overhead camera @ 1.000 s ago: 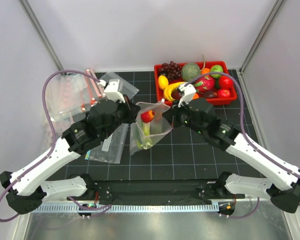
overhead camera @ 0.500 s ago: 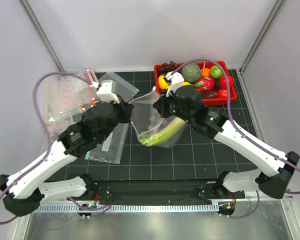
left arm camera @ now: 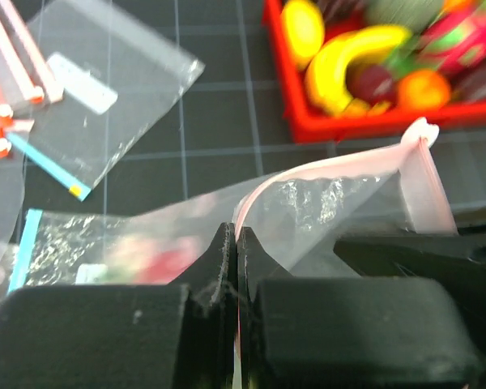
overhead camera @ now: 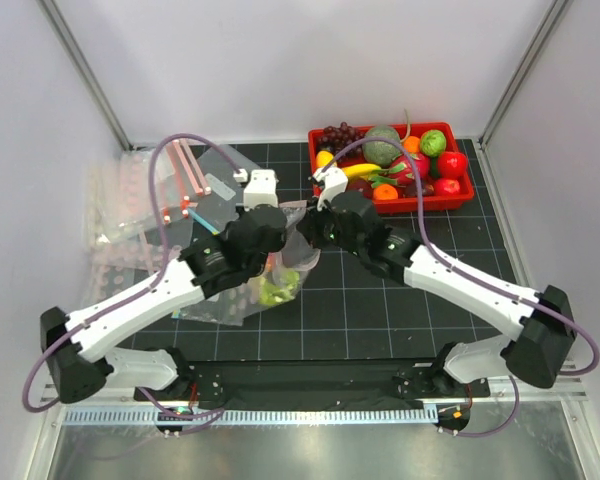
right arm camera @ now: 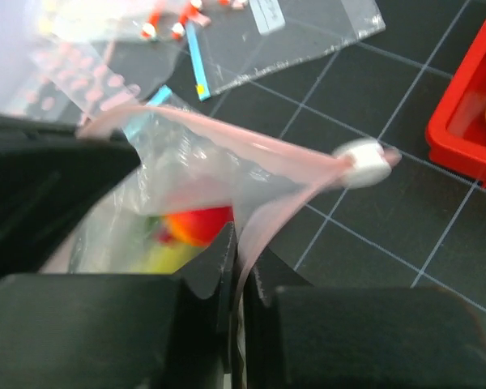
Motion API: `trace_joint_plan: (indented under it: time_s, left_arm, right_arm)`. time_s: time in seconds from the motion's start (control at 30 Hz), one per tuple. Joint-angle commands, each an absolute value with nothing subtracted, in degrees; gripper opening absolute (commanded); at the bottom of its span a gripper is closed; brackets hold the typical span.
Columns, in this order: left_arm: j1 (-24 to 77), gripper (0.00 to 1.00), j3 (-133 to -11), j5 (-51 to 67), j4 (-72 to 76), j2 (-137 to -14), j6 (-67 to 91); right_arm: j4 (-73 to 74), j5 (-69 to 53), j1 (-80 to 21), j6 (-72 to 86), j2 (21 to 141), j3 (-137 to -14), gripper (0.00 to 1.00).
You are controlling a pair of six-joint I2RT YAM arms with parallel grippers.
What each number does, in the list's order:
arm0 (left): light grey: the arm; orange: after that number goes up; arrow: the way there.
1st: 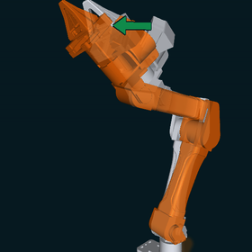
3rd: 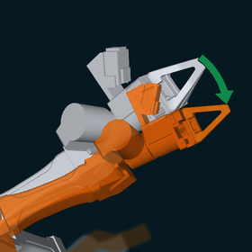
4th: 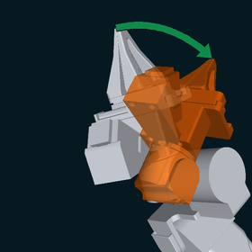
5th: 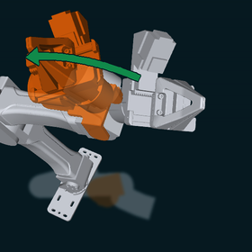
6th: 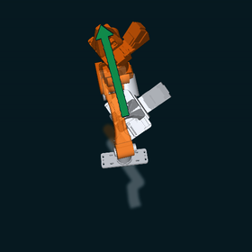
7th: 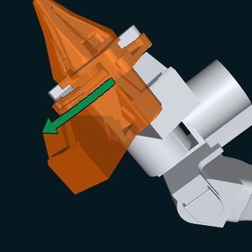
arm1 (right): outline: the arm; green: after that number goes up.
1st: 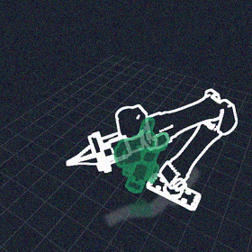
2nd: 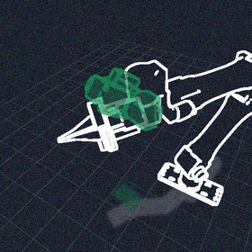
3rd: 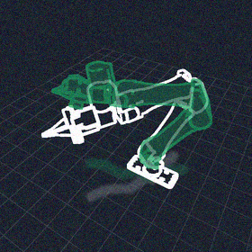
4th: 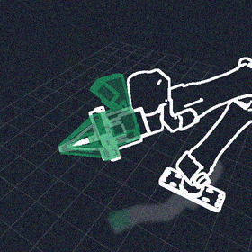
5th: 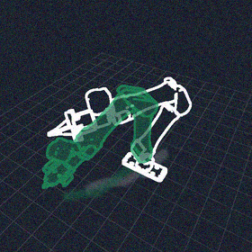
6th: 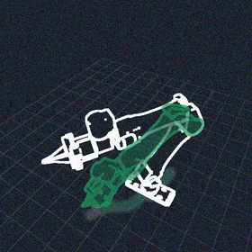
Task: Place the food in the zip-top bag and seal the zipper
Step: Adjust the zipper food storage bag at the center of the board.
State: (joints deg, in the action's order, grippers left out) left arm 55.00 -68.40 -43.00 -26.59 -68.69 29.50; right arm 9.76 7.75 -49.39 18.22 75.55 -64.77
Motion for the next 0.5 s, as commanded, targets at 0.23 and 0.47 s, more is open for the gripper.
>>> trace_joint_plan:
  time_s: [0.23,0.47]
  left_arm:
    - [54.9,0.00,-68.0,-47.1,-25.1,-67.3,28.0]
    - [54.9,0.00,-66.1,-49.7,-24.2,-63.6,27.4]
  right_arm:
    - [5.5,8.4,-44.0,21.1,75.9,-61.5,0.34]
    - [6.5,10.0,-41.8,19.8,69.8,-58.4,0.65]
